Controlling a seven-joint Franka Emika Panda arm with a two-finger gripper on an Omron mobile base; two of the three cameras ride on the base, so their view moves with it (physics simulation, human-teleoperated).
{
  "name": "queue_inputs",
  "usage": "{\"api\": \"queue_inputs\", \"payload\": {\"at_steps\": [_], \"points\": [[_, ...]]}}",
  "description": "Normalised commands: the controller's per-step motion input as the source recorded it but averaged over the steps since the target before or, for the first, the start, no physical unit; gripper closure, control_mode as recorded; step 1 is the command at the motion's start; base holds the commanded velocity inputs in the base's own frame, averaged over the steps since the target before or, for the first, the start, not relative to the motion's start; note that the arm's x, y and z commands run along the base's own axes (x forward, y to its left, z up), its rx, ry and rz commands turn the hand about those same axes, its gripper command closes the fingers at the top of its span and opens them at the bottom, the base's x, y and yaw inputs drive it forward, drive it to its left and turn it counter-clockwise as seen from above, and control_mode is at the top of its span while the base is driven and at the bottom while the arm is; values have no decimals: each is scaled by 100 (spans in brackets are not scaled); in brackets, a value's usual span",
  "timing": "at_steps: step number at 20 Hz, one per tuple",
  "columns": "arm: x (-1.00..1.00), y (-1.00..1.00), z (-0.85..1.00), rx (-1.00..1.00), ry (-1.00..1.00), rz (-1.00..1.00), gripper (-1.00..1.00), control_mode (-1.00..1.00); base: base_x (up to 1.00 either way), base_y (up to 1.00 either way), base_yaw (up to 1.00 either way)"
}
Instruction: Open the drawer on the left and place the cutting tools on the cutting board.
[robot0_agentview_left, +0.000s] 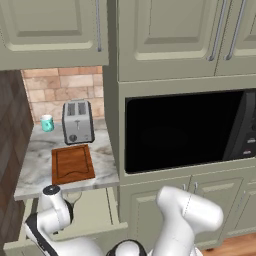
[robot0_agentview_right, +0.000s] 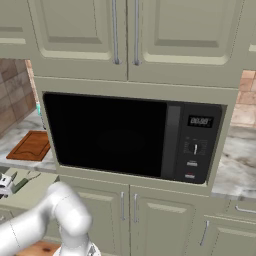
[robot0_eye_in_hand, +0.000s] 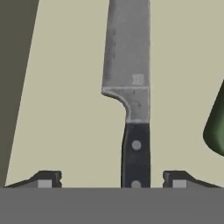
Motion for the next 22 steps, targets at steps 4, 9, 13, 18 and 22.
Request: {"api": "queue_inputs", "payload": {"at_steps": [4,9,13,18,22], "points": [[-8,16,-7,-4,1,-5,100,-100,0,0,0],[-21,3,0,-4,0,-6,100,-100,0,0,0],[-37,3,23,-1,0,-6,100,-100,0,0,0],[-26,4,69,0,-1,-5,100,-100,0,0,0],[-15,0,82,0,0,-5,100,-100,0,0,0]]}}
